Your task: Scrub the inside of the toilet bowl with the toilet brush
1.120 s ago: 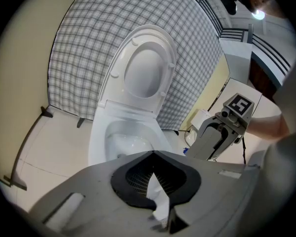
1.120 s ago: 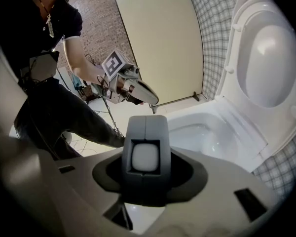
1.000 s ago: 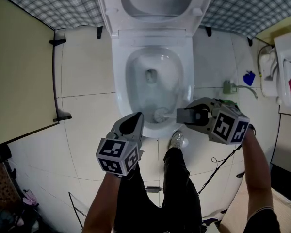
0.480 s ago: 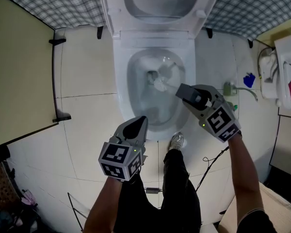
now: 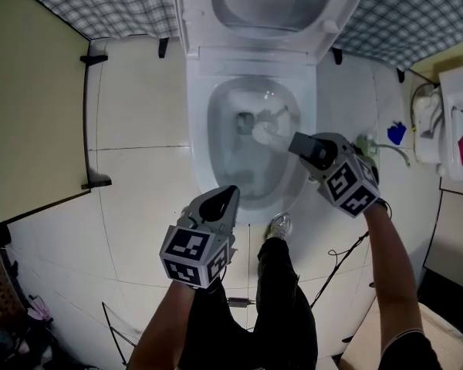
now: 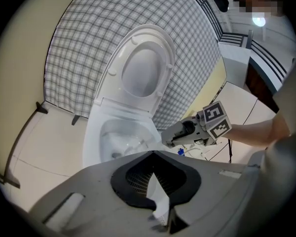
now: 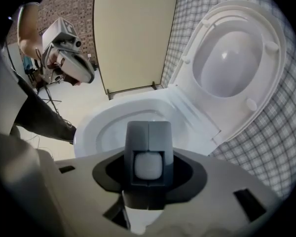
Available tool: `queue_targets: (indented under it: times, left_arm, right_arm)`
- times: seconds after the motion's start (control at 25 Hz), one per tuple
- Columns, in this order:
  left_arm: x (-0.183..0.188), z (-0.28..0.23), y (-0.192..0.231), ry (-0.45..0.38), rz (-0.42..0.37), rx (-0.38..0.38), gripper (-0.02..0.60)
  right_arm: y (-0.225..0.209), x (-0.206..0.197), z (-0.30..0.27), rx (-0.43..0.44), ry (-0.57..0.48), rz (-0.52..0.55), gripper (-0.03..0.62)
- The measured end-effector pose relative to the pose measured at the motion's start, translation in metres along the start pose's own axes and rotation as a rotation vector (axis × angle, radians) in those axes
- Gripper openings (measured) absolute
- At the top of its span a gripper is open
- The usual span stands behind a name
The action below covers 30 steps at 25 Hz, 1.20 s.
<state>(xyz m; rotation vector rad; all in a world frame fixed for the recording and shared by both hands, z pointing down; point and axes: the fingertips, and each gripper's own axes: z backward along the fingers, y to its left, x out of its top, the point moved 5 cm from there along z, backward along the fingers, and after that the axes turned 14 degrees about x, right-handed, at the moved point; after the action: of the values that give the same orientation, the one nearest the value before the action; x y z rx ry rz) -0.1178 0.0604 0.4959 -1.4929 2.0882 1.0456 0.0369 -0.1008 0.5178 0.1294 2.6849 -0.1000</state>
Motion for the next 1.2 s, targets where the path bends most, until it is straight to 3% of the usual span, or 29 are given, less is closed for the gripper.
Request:
queue_targets:
  times: [0.24,0.44,0.68,0.84,1.2]
  left_arm:
    - [0.002,0.001,0.002,0.002,-0.005,0.002,0.009]
    - [0.0,0.001,-0.001,0.001,-0.012,-0.006,0.009]
    - [-0.004,0.0,-0.002,0.016,-0.007,-0.003,0.009]
    - [-0.003,0.0,-0.003,0.014,-0.01,-0.005,0.009]
    - [-0.008,-0.004,-0.005,0.026,-0.011,-0.004,0.009]
  right_arm:
    - [0.037,-0.013,0.006,0.104,0.108,0.086,0.189]
    - [0.072,-0.01,0.012,0.188,0.129,0.127,0.189]
    - [0.105,-0.002,0.011,0.207,0.081,0.118,0.189]
    - [0.114,0.001,0.0,0.206,0.0,0.037,0.189]
    - [0.075,0.004,-0.036,0.118,-0.183,-0.129,0.189]
